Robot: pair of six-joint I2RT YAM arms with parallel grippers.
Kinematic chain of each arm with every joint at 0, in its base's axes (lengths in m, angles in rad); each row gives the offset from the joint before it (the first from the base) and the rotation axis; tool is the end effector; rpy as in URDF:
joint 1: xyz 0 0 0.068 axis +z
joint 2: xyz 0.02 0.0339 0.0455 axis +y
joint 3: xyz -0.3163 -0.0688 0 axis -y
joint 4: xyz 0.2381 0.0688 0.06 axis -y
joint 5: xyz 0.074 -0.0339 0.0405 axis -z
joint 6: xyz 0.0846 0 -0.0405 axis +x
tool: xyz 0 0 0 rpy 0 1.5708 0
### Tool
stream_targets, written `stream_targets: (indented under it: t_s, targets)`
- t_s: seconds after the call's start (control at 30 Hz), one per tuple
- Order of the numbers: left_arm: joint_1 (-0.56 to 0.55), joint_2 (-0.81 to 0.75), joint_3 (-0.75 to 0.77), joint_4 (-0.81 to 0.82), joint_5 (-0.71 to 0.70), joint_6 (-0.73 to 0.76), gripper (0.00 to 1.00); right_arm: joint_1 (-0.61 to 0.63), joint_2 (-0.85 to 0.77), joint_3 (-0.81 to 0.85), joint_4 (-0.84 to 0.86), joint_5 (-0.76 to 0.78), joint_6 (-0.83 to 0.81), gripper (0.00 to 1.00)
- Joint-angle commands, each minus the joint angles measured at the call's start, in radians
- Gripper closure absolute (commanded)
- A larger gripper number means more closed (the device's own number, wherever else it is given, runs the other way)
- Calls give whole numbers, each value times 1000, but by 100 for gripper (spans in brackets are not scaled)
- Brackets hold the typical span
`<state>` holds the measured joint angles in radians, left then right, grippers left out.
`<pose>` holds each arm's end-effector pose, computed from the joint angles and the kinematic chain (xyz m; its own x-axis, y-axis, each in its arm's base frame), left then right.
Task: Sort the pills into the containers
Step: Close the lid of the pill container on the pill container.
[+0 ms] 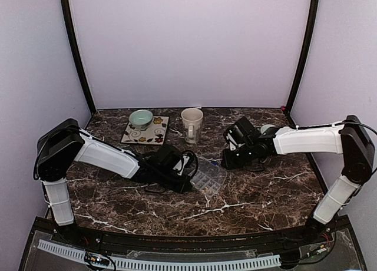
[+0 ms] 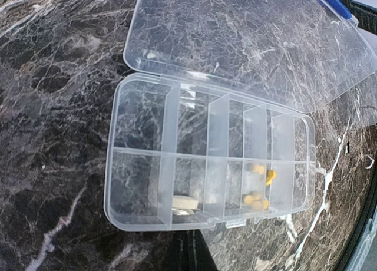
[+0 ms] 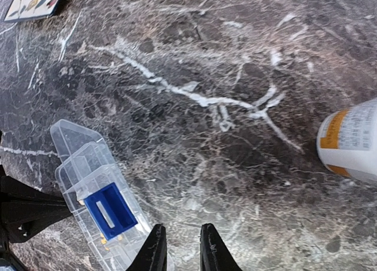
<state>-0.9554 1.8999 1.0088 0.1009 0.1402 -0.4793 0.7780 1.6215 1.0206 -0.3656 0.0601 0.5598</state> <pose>0.2383 -0.3576 0.1533 -0.7630 0.2882 -0.5786 0.5787 0.7035 -0.4126 0.2574 0.2465 0.2139 -0.8558 -0.0991 -0.5077 -0.2618 0.9295 0.2598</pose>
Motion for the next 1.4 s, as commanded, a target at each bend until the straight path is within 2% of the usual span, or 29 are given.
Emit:
stream_targets:
  t_s: [0.0,0.23,0.6,1.37]
  targets:
    - [9,-2,-19,-20,-14,2,100,4,34,-23,65,-86,13,79]
    - [9,-5,-26,-14,-14,0,100,9,11,-60,127,-150,41,79]
    - [9,-5,-29,-3,-11,-4,100,50,-14,-63,161,-153,76,79]
    - [13,-26,-76,30,-7,-10,100,172,86,-83,241,-146,166,77]
